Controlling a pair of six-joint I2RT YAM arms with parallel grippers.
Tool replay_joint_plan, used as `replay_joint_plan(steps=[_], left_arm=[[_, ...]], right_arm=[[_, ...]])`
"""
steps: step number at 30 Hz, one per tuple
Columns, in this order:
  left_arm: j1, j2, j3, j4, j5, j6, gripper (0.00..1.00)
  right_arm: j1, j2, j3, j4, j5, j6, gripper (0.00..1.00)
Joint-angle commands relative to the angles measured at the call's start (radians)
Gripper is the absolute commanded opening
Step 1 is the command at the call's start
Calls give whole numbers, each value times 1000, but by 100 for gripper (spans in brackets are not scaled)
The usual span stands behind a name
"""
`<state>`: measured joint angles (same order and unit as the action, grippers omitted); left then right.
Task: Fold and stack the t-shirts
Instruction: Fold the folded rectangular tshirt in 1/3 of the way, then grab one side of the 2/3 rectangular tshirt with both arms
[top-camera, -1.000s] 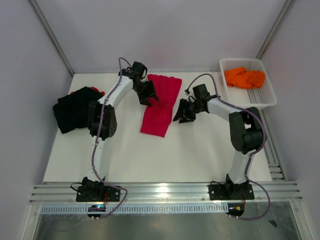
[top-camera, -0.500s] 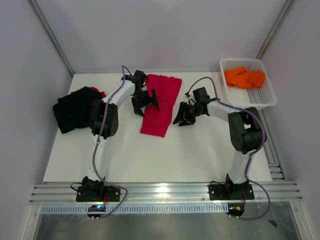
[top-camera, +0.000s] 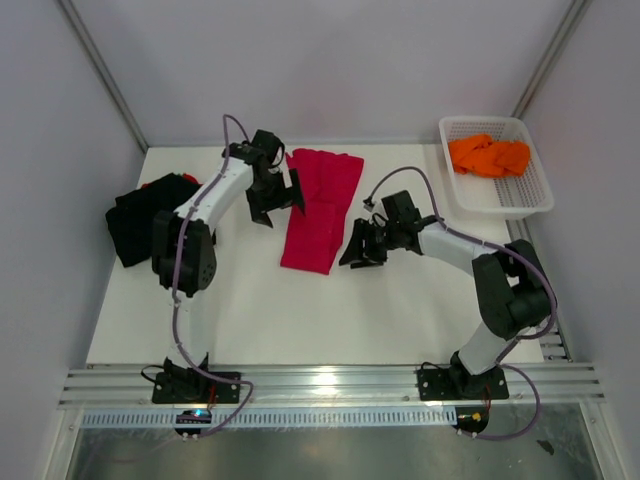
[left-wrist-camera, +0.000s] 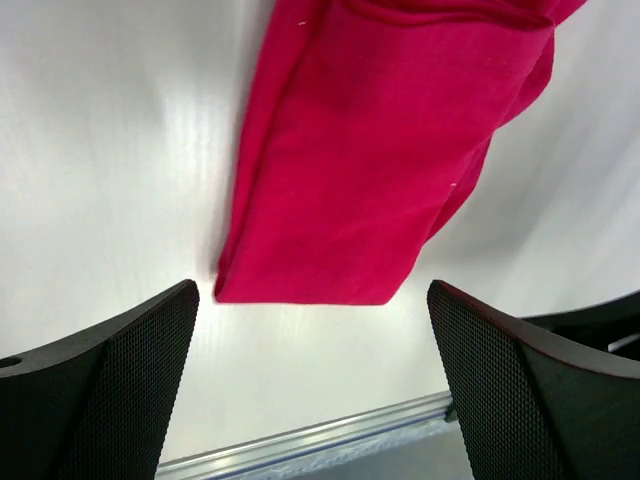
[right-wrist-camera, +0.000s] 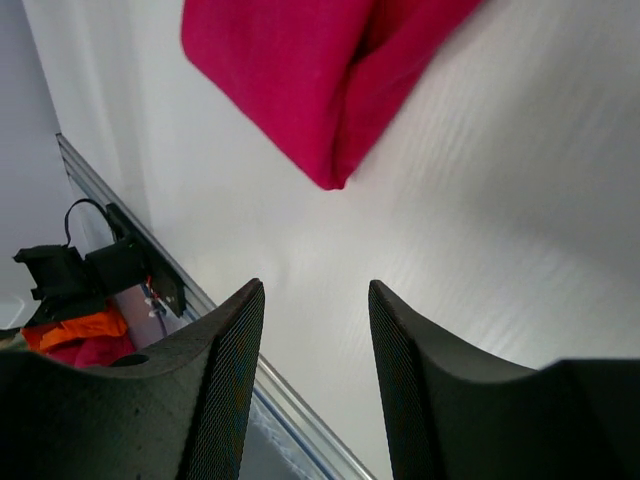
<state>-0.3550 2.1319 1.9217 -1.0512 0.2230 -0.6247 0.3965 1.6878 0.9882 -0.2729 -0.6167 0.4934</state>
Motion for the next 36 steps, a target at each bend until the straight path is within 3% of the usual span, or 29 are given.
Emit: replay_joint_plan(steps=[1,4,11,15,22,25,36], left_arm=[[2,-157,-62,-10,-213,-13,99],[2,-243,-105,-39,-380,-36,99],[2,-375,-171,-81,-482,-52,99],[2,-408,-188,-87,-493,-41,99],[2,-415,-187,-96,-475,-44,99],[1,-409,-190,-95,-450,-50,99],[2,-426,-207,-102,-475,-50,99]], right_arm=[[54,-85,-23,136,-17,74,51],[117,-96,-3,155,29,88,50],[185,-74,-41,227,93,184,52],[185,-102,-152,337,103,278,57],[185,-157,-273,379,195,369,60],[185,-154,-318,538,178,448,60],[205,-89,-243,521,199,458,60]])
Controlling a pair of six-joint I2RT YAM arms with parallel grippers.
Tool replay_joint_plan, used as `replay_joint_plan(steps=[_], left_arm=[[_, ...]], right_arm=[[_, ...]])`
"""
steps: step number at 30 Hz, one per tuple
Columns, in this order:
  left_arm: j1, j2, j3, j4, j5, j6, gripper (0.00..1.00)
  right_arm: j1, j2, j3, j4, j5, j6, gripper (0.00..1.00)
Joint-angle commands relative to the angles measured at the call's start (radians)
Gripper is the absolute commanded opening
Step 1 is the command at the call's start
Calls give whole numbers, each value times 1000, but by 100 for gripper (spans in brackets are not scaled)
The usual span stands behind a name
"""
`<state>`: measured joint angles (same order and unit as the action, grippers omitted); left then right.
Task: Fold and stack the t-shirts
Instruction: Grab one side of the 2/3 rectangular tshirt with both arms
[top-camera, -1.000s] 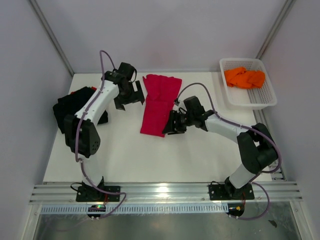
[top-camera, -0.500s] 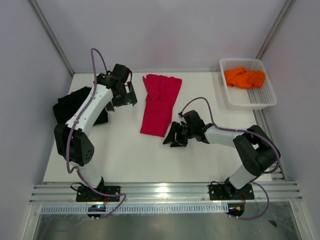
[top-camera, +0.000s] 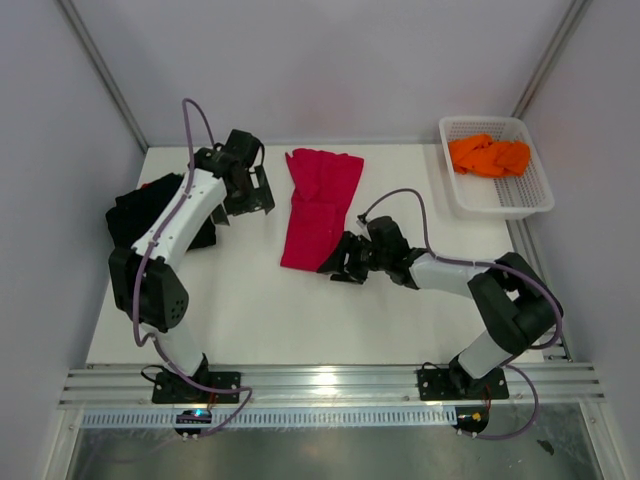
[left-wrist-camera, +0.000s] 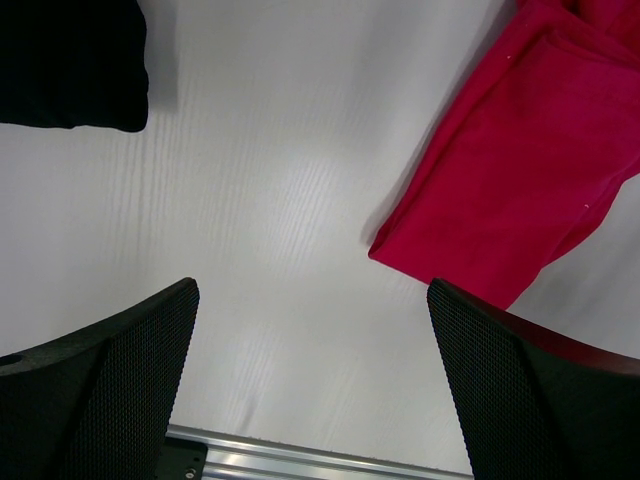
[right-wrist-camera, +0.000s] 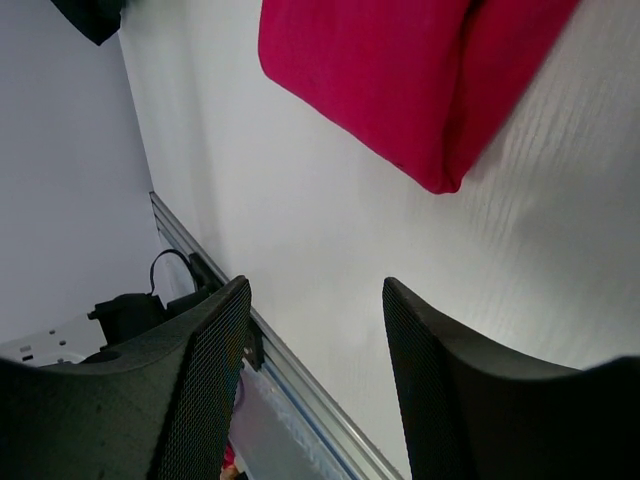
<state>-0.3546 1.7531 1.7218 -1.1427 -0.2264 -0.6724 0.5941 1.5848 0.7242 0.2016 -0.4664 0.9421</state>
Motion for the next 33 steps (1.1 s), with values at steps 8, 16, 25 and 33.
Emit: replay_joint_plan(steps=[8,16,25,33], left_arm=[[2,-76,-4,-15,-48,8,99],[2,-73,9,-11,-37,-3,99],[2,-99,5,-37,-88,10,99],[9,-133,-4,-51,-88,14,99]], right_arm=[[9,38,-65,82,130,87,60],[10,41,-57,81,153,69,60],[10,113,-20,120,120,72,60],[10,179,30,147,109,73,60]])
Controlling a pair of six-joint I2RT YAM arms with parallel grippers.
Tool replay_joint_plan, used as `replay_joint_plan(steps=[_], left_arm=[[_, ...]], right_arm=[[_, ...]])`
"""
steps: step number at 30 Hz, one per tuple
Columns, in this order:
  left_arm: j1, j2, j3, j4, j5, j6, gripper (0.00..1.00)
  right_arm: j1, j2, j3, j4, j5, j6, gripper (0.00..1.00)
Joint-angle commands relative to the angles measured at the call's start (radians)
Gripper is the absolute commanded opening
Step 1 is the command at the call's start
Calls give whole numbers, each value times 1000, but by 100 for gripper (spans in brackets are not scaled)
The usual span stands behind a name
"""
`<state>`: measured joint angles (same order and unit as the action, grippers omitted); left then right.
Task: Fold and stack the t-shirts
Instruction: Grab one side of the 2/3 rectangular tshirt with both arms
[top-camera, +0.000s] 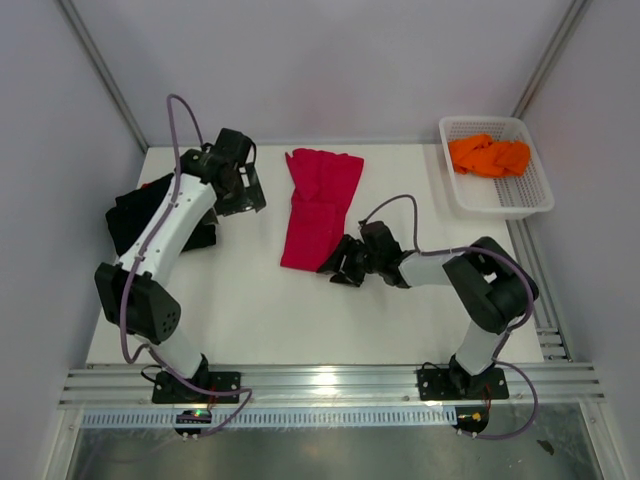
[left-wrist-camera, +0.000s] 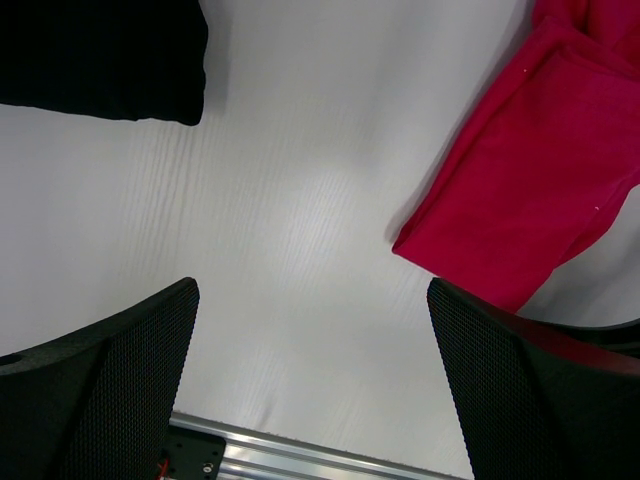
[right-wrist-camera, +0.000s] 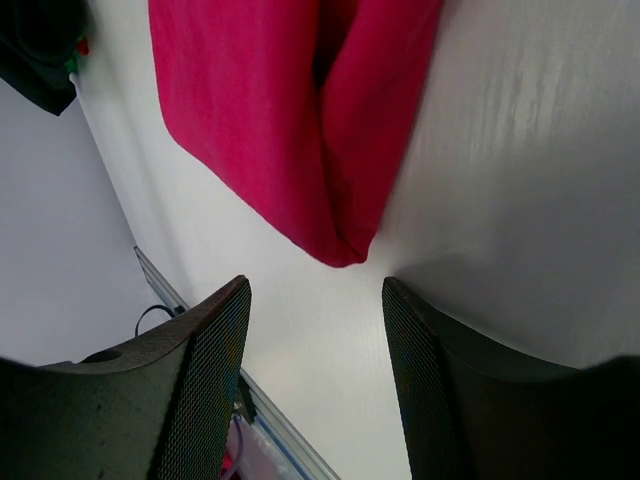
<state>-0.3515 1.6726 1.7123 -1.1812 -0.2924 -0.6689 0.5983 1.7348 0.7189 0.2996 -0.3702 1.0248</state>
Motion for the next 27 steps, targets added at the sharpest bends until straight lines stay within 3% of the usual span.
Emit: replay_joint_plan(steps=[1,15,17,18,21,27], left_arm=[[6,-54,1,-12,-22,9,99],[8,-114,-29,-21,-53,15,99],[9,-122,-31,-26,-56,17,99],[9,-125,-34,-24,-56,18,99],[13,-143,-52,-21,-51,15,99],[14,-192,-132,0,-36,-1,99]], right_arm=[[6,37,46,50,11,-8,60],[6,89,108,69,10,1,56],[6,94,111,70,10,1,50],[6,95,114,72,10,0,40],[6,104,114,82,5,-2,24],[5,104,105,92,7,-6,11]])
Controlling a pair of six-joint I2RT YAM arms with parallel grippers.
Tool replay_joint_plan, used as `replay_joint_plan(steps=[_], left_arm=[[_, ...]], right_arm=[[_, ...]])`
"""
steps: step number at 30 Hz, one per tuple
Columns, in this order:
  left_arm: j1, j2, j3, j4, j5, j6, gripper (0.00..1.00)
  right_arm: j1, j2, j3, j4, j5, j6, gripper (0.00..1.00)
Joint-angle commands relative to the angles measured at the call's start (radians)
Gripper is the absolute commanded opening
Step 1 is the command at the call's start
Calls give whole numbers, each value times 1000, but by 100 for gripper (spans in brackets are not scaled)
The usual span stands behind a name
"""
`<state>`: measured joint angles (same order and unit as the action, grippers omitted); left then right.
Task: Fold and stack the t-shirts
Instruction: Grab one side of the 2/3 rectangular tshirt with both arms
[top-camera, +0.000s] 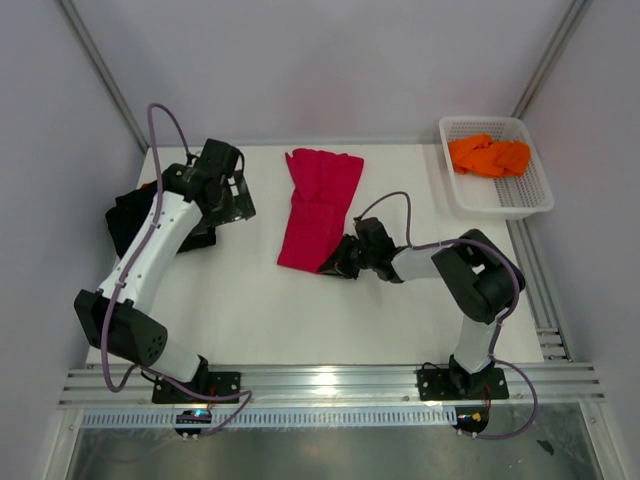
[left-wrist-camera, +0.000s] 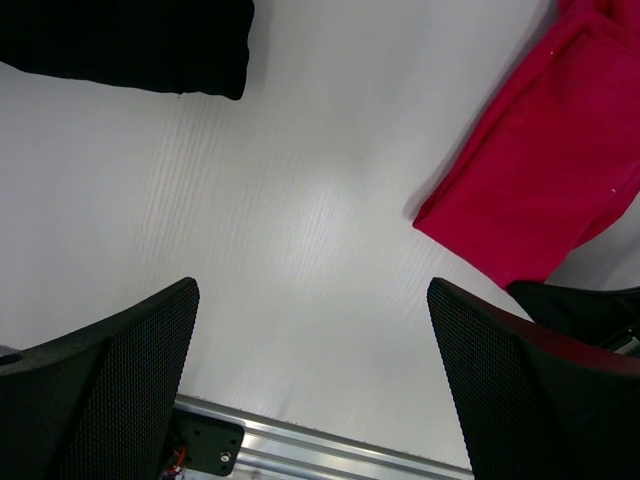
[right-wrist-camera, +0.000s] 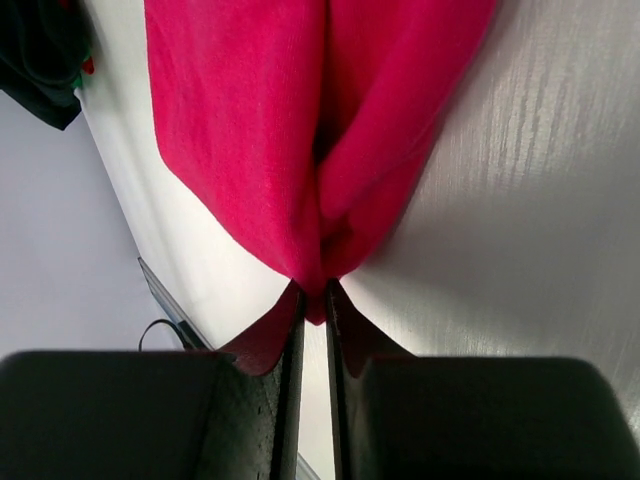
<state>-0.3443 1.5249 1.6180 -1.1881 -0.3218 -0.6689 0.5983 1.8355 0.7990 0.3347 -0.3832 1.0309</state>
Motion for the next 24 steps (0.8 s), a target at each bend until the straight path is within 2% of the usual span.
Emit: replay_joint_plan(steps=[1,9,11,16,24], left_arm=[[7,-49,-50,16,-6,-3,99],[7,-32,-52,28,-6,11,99],[8,-20,-30,30,-5,20,99],[8,32,14,24,10,26,99],[8,76,36,28,59,20,99]], right_arm=[[5,2,23,58,20,-14,10],[9,-73,-26,38,-31,-28,7],[17,-103,-27,-12,-43,-55,7],[78,-224,-37,-268,-56,-204,6],[100,-429,-201,-450,-59,-261,6]])
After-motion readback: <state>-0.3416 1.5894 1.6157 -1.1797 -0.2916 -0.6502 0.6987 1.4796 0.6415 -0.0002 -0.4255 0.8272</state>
